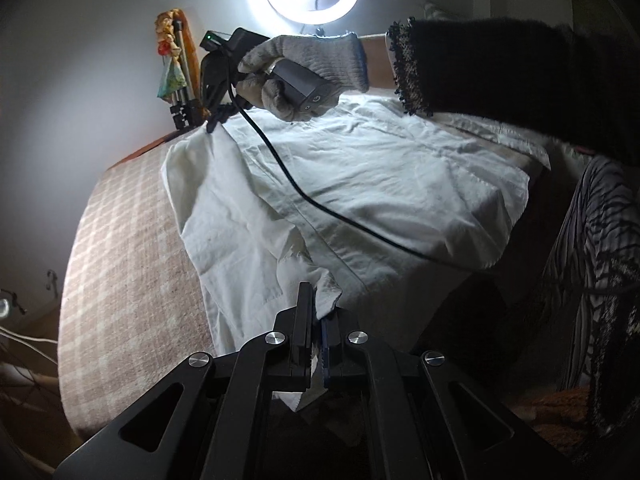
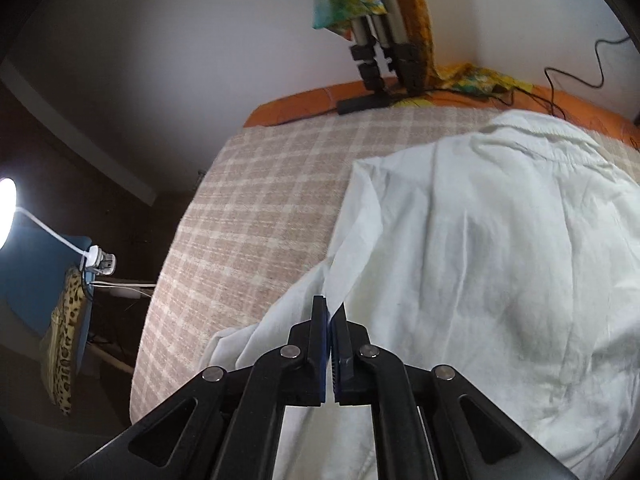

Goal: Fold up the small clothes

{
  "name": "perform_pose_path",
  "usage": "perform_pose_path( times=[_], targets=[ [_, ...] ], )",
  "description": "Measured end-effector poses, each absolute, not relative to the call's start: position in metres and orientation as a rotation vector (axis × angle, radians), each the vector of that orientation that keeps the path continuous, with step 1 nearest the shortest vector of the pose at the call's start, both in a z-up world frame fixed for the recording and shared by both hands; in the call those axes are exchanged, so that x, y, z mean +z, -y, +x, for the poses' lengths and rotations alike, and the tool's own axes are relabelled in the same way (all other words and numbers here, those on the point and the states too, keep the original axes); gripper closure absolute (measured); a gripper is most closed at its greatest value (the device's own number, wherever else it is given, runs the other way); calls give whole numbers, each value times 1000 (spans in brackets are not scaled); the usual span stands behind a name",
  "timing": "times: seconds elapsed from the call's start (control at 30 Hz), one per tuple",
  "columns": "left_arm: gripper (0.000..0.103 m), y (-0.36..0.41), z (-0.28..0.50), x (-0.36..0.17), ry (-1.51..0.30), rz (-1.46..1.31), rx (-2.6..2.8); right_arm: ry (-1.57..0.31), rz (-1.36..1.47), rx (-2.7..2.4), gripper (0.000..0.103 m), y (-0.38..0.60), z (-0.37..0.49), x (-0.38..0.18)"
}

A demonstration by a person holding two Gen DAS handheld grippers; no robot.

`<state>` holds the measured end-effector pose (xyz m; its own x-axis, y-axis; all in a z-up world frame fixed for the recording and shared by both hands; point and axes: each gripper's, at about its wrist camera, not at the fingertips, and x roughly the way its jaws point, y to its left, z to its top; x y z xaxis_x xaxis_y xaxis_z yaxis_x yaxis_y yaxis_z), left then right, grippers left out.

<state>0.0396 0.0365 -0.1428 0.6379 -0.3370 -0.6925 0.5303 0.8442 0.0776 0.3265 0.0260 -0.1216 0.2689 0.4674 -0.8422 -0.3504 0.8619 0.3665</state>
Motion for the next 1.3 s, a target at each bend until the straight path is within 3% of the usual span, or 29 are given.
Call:
perform_pose_path(
  times=[0.03, 0.13, 0.3, 0.53, 0.73, 0.83, 0.93, 1.13, 1.2, 1.23, 1.27, 1.3],
  targets=[
    [94, -34, 38, -144, -729, 305, -496, -1192, 96, 533, 96, -23, 326, -126],
    [56, -35, 30, -141, -720, 315, -474, -1183, 2, 497, 76, -16, 318, -128],
    [44, -55, 14, -129, -708, 211, -482, -1087, -120, 505, 67, 2, 287, -97],
    [48, -84, 43, -148, -858, -10, -393, -1047, -187, 647, 67, 2, 228, -83],
    [73, -80, 62, -178, -994, -90, -388, -1049, -270, 816, 67, -32, 176, -102],
    [76, -78, 65, -182, -999, -90, -364, -1059, -352, 852, 68, -50, 155, -120],
    [103, -77, 66, -183, -997, -64, -351, -1102, -369, 840, 70, -53, 148, -138],
    [99, -100, 53, -172, -927, -127, -274, -1169, -414, 753, 70, -36, 151, -151],
    [91, -106, 51, -170, -904, -146, -259, -1167, -396, 748, 69, -34, 156, -141],
    [81, -108, 51, -169, -905, -157, -254, -1162, -378, 752, 65, -33, 159, -135],
    [68, -109, 52, -170, -912, -165, -249, -1155, -353, 750, 57, -37, 164, -128],
    [63, -110, 54, -171, -919, -170, -250, -1149, -331, 745, 51, -39, 170, -122]
  ],
)
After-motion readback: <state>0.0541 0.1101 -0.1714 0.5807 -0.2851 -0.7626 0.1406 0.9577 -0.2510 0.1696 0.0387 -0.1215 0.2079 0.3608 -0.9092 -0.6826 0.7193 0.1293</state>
